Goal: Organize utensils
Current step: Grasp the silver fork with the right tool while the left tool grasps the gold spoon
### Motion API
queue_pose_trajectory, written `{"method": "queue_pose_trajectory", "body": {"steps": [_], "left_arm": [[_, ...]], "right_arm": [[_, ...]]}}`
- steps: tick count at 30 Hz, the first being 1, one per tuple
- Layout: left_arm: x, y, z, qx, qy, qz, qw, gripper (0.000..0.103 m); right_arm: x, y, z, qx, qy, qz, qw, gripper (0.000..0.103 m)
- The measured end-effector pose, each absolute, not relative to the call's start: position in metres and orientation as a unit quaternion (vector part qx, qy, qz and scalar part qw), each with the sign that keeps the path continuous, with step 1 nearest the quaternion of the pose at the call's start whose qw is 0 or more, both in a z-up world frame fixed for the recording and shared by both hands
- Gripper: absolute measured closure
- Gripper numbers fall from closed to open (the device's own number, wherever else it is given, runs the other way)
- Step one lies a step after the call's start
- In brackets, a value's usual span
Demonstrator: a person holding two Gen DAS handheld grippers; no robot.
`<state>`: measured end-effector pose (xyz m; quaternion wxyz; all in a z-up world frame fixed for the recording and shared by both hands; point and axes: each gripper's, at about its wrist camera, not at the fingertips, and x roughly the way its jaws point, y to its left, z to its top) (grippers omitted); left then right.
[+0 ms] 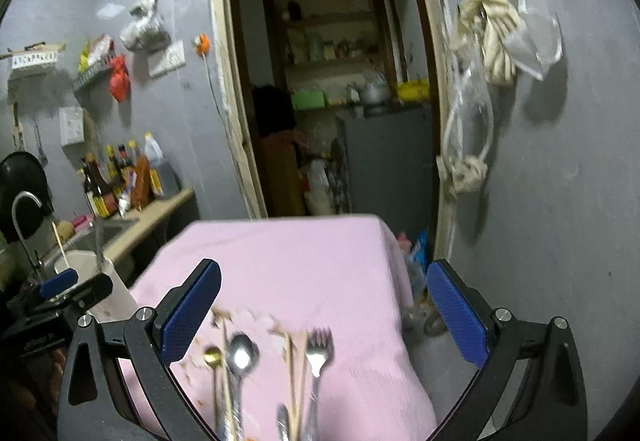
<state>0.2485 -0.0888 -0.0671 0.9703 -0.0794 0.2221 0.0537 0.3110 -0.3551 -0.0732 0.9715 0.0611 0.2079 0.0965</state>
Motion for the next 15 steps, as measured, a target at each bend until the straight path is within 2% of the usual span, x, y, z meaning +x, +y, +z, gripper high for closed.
{"method": "queue_pose_trajectory", "body": {"steps": [15], "left_arm": [[0.285, -0.105, -0.142, -0.108, 0.329, 0.061, 0.936, 0.003]], "right_arm": [[0.363, -0.367, -0.175, 0.079, 0.337, 0.124, 0.93, 0.002]]}}
